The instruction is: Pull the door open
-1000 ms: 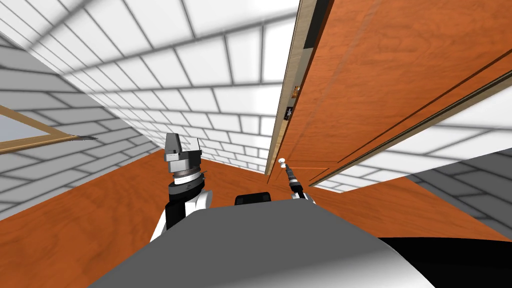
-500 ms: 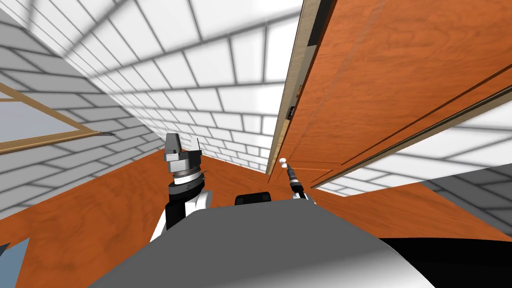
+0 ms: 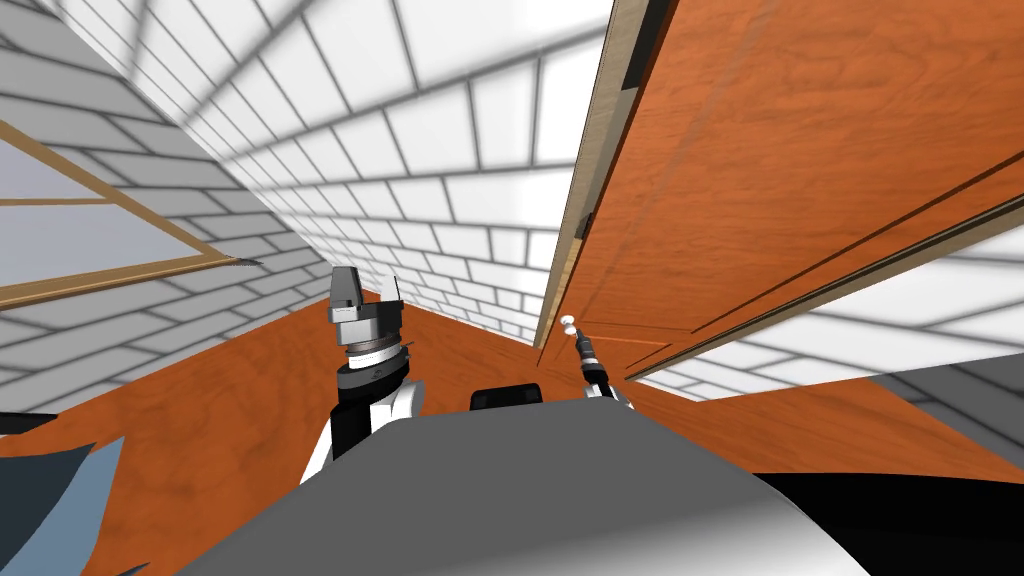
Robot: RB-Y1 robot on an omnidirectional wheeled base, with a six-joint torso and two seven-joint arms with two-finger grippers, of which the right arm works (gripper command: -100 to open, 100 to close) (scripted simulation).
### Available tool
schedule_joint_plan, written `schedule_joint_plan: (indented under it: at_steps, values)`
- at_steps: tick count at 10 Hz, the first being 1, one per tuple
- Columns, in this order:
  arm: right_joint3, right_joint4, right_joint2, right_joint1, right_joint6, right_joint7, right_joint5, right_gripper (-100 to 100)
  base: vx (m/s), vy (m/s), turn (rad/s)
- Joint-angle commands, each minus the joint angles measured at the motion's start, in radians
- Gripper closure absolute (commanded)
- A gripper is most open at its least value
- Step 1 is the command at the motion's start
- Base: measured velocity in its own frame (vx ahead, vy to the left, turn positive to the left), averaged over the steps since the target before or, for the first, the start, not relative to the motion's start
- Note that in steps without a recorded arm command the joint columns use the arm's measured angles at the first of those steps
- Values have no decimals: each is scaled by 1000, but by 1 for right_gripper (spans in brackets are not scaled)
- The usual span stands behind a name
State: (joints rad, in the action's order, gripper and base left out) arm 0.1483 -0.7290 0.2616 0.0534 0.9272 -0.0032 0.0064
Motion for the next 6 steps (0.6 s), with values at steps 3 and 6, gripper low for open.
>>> schedule_joint_plan:
  at_steps: [3,6]
  values:
    - [-29,-28,-22,5,-4,-76,-40,100,-37,-15,76]
    - [-32,-26,-20,4,-7,-134,-63,100,-65,-26,114]
